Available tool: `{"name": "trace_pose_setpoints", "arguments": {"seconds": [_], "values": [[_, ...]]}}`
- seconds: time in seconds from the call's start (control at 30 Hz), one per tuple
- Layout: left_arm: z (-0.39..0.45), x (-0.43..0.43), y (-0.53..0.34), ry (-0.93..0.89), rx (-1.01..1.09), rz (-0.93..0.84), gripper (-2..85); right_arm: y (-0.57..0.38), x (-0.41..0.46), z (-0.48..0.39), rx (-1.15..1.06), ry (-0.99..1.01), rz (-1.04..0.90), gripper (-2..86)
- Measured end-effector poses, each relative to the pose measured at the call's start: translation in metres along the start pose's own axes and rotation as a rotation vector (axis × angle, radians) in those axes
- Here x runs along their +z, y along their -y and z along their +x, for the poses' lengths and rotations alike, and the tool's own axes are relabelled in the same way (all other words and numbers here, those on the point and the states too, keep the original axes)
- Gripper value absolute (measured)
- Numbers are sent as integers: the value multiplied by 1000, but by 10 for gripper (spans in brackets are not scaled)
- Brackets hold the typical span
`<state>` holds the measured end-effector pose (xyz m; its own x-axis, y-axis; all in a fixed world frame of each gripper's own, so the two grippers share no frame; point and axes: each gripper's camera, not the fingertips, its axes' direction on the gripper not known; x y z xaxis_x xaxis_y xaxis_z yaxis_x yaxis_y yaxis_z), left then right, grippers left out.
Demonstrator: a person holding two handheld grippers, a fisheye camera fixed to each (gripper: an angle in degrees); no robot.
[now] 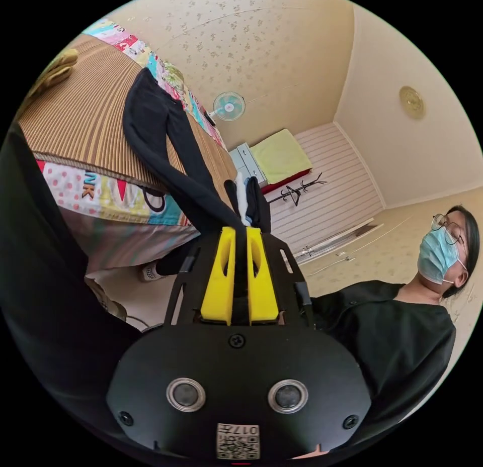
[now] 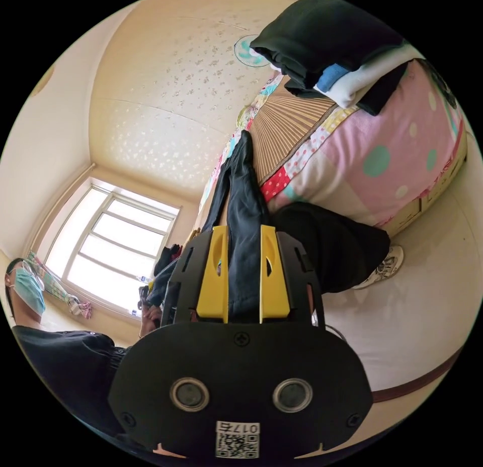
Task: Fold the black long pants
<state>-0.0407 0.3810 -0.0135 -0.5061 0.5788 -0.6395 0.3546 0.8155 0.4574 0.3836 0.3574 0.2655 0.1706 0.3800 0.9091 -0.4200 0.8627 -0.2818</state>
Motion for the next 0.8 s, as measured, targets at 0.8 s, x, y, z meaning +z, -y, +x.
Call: {"name": "trace_pose_setpoints", "arguments": {"seconds": [0.8], "values": [[81, -21, 79, -163, -2, 204, 40, -19, 26, -1, -59, -156, -253, 61]]}}
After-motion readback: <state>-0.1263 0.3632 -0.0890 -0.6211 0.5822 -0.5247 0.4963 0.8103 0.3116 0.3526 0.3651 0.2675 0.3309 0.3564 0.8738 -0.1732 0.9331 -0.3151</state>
